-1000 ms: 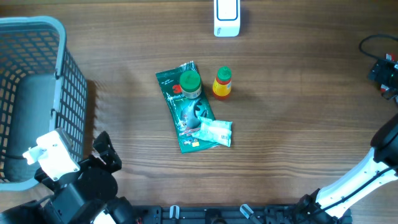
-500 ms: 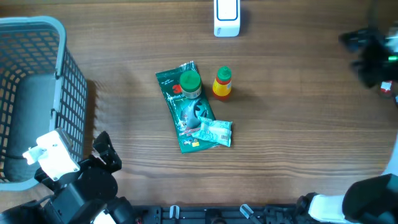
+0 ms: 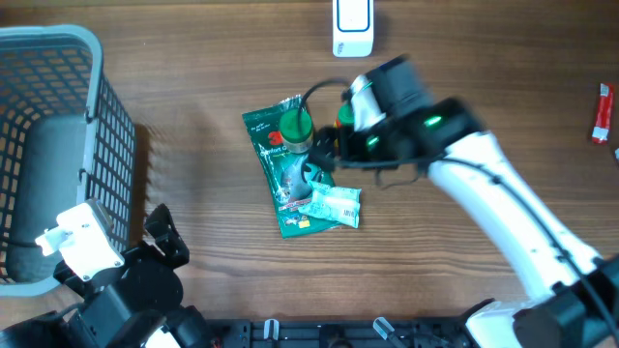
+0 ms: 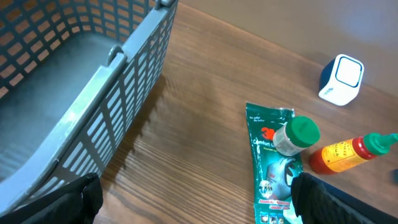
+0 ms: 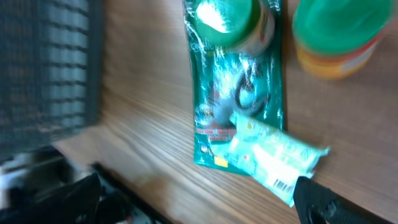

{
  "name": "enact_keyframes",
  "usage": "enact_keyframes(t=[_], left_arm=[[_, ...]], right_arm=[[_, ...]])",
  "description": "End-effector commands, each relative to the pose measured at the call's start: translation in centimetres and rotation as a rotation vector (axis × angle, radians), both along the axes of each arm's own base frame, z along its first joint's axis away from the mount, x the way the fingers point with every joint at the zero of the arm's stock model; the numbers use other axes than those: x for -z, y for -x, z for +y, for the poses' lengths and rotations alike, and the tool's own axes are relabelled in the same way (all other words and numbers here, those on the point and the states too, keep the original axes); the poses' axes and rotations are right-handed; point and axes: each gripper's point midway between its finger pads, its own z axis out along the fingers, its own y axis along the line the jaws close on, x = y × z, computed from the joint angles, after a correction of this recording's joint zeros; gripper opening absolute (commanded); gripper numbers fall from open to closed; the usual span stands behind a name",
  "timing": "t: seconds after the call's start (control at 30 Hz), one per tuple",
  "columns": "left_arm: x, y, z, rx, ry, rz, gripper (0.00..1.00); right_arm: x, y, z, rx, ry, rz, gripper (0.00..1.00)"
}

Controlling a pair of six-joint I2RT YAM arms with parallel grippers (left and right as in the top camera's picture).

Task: Scan the item barcode
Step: 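Reach the right gripper to the glove pack and grasp the wipes pack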

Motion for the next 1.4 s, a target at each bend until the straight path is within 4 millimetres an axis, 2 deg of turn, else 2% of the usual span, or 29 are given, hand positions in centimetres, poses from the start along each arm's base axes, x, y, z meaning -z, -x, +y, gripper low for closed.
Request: enact_keyframes(t=[0.0,0.07,0.1,0.17,0.2,0.23,0.27,0.37,0.43,0.47,0.57,0.63,0.7,0.77,0.9,1.07,1.37], left_arm=[[0.0,-0.1,0.1,-0.016,0.008,-0.005,1.0],[0.0,-0.1,0.1,-0.016,0.008,-0.005,1.0],[0.0,-0.1,0.1,-0.016,0.008,-0.005,1.0],[0.0,-0.1,0.1,-0.016,0.008,-0.005,1.0],[0.0,-0.1,0.1,-0.016,0.008,-0.005,1.0],[0.0,-0.1,0.1,-0.016,0.008,-0.005,1.0],[0.0,-0.1,0.1,-0.016,0.008,-0.005,1.0],[0.0,-0.1,0.1,-0.016,0.008,-0.005,1.0],[0.0,-0.1,0.1,-0.016,0.008,-0.005,1.0],[0.0,-0.1,0.1,-0.016,0.008,-0.004,1.0],[0.0,-0.1,0.1,-0.016,0.008,-0.005,1.0],[0.0,-0.1,0.1,-0.016,0.008,-0.005,1.0],[0.0,-0.1,0.1,-0.016,0.008,-0.005,1.0],[0.0,-0.1,0.1,-0.016,0.008,-0.005,1.0],[0.0,-0.1,0.1,-0.016,0.008,-0.005,1.0],[0.0,-0.1,0.1,-0.016,0.008,-0.005,1.0],[0.0,-0.1,0.1,-0.016,0.008,-0.005,1.0]], right_arm=[[7.0,-0.8,-1.3,0.218,0.383,-0.079,0.91],[9.6,-0.6,0.8,0.151,0.422,-0.093,0.9],[12.0,-0.4,1.5,0.126,0.458,-0.067,0.9],[14.6,0.3,1.4,0.119,0.5,-0.012,0.85],[15.8,0.7,1.4,0.11,0.511,0.026,0.79],[16.8,1.1,1.4,0.106,0.521,0.054,0.67],[17.1,1.2,1.2,0.117,0.53,0.064,0.61],[17.1,1.0,1.4,0.132,0.524,0.064,0.35],[17.1,1.0,1.4,0.134,0.521,0.065,0.08],[17.0,1.1,1.4,0.132,0.516,0.074,0.04],[15.4,1.2,1.7,0.136,0.466,0.093,0.04],[13.0,0.8,2.0,0.149,0.411,0.082,0.04],[7.8,0.0,1.3,0.187,0.317,0.011,0.04],[4.3,0.0,0.1,0.216,0.267,-0.035,0.04],[-0.2,1.0,-3.0,0.224,0.235,-0.094,0.04],[-2.1,2.0,-6.7,0.296,0.247,-0.08,0.04],[-2.2,0.8,-11.0,0.414,0.256,-0.044,0.04]])
